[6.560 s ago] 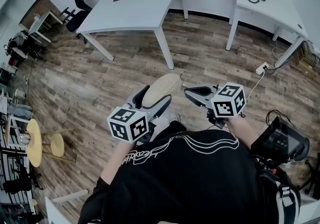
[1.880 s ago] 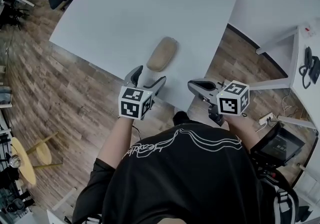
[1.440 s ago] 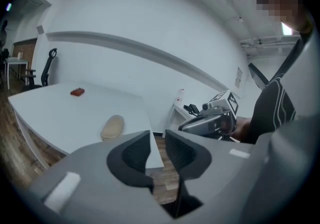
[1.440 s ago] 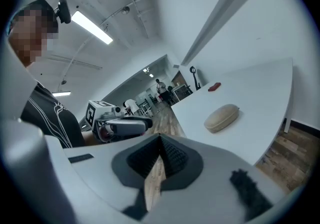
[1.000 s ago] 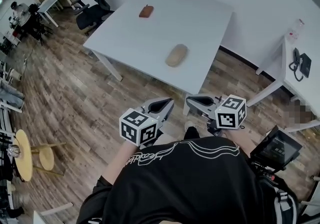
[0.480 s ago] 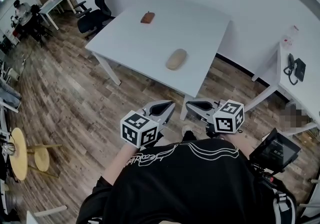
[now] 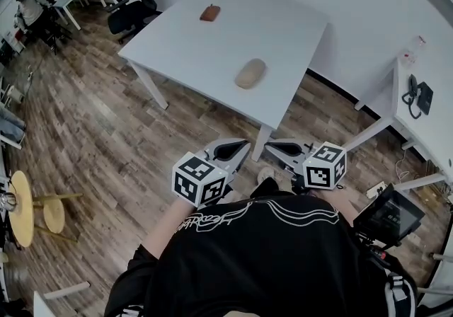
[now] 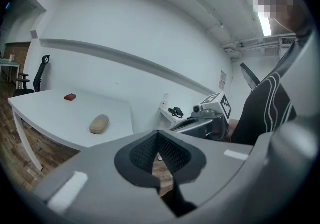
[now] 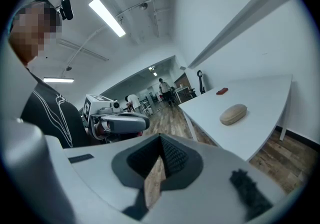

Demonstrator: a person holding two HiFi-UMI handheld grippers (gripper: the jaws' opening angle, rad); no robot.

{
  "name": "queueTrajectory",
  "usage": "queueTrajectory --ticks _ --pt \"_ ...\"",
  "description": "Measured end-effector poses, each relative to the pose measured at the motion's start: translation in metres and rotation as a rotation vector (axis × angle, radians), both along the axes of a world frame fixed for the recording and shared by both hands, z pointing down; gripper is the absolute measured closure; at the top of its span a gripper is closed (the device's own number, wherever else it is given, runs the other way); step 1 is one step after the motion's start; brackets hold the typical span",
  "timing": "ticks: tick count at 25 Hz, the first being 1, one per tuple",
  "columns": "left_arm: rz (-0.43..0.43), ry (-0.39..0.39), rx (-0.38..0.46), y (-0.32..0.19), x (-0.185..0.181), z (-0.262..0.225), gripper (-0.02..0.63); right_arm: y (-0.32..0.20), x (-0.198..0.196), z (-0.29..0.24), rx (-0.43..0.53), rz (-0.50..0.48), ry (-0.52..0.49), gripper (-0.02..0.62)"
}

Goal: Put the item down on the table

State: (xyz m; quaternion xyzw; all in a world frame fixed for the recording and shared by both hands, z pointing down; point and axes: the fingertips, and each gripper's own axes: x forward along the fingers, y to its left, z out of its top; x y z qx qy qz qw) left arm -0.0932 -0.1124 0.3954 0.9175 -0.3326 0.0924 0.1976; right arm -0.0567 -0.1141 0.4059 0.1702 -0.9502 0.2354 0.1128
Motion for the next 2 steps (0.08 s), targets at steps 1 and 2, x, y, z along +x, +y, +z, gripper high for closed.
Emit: queueTrajectory --ticks 1,2 --pt "0.002 -0.002 -0.003 0.0005 0.0004 0.0015 0.600 0.0001 -0.0002 0.0006 -0.001 0.001 -0.001 0.591" --pt "0.004 -0.004 -0.007 0.0009 0.0008 0.0030 0.600 0.0000 -0.0004 0.0010 -0.001 0.001 -0.003 0.591"
